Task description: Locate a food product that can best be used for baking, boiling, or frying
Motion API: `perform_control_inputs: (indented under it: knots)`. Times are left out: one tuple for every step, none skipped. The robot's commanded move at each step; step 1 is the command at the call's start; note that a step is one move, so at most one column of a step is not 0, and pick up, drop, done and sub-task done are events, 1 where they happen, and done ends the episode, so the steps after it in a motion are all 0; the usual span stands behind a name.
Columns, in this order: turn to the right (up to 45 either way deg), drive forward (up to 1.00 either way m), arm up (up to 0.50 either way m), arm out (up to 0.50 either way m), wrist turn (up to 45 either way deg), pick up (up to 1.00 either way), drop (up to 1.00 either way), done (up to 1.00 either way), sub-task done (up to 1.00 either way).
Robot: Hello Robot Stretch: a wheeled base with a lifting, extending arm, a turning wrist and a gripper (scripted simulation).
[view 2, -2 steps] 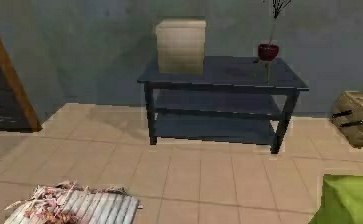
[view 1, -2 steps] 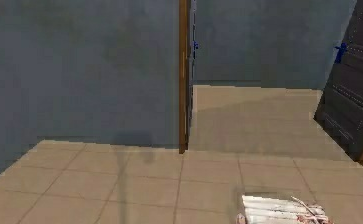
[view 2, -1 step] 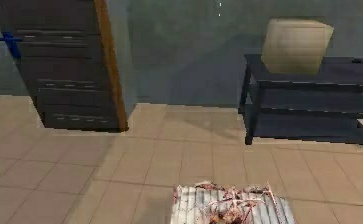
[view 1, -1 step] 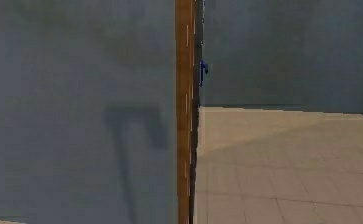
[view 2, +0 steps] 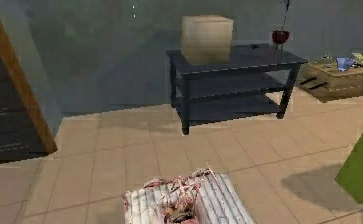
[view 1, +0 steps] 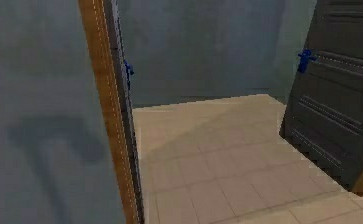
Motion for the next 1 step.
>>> perform_control_inputs:
  knots:
    - [0.0, 0.10, 0.00, 0.00, 0.0, 0.00, 0.00, 0.00, 0.00]
